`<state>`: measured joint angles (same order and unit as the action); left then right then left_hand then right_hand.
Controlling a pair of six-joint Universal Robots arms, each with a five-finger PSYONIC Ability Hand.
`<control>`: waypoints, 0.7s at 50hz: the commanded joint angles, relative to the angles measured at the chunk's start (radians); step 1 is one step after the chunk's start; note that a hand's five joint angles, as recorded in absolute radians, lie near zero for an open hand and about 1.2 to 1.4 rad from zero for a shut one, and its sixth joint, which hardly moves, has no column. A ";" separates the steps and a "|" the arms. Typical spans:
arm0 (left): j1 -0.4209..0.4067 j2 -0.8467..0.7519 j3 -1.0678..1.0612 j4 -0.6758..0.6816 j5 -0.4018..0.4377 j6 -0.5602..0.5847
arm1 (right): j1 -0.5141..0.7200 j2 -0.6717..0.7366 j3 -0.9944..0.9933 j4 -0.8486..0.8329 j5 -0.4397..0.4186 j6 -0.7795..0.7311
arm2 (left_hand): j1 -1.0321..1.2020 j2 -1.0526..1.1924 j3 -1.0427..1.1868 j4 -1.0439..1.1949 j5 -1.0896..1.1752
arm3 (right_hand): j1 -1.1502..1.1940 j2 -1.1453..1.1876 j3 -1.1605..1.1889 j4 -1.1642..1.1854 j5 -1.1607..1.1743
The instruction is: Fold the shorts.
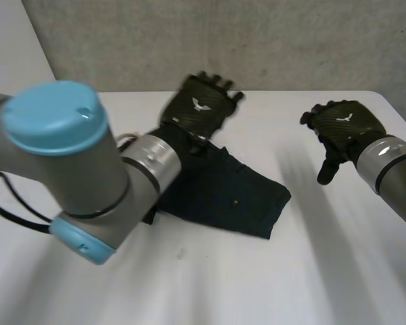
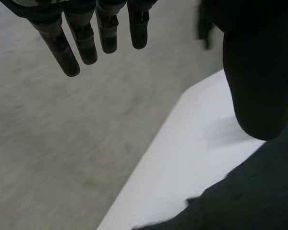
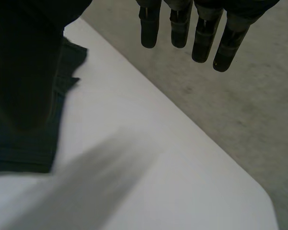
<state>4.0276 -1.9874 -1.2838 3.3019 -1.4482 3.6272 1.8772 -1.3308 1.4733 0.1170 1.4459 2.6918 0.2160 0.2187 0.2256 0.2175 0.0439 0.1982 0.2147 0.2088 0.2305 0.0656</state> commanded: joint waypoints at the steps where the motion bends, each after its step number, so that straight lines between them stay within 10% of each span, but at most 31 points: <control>1: 0.030 0.056 -0.097 -0.059 -0.233 -0.156 | 0.008 0.008 0.028 0.107 -0.142 -0.144 | 0.106 0.103 0.096 0.104 0.103 | -0.024 -0.040 -0.034 -0.056 -0.066; 24: 0.171 -0.191 -0.111 -0.105 -0.296 -0.334 | 0.102 0.439 -0.065 -0.192 -0.160 -0.418 | 0.153 0.150 0.143 0.152 0.151 | 0.408 0.392 0.398 0.376 0.366; 27: 0.189 -0.208 -0.089 -0.107 -0.296 -0.328 | 0.096 0.446 -0.094 -0.194 -0.170 -0.403 | 0.692 0.689 0.682 0.690 0.689 | 1.197 1.180 1.186 1.164 1.155; 30: 0.205 -0.211 -0.083 -0.105 -0.294 -0.299 | 0.099 0.411 -0.082 -0.201 -0.174 -0.380 | 1.180 1.177 1.170 1.178 1.177 | 1.198 1.182 1.187 1.166 1.156; 35: 0.194 -0.141 -0.095 -0.108 -0.282 -0.236 | 0.094 0.279 -0.045 -0.192 -0.214 -0.270 | 1.180 1.178 1.171 1.179 1.178 | 1.198 1.182 1.187 1.166 1.156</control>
<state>4.2258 -2.1935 -1.3704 3.1982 -1.7406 3.3305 1.9746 -0.9256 1.3941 -0.0838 1.2680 2.3196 1.1448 1.1421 1.1334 1.1560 0.9600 0.9329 1.1536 1.1790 1.1842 0.9533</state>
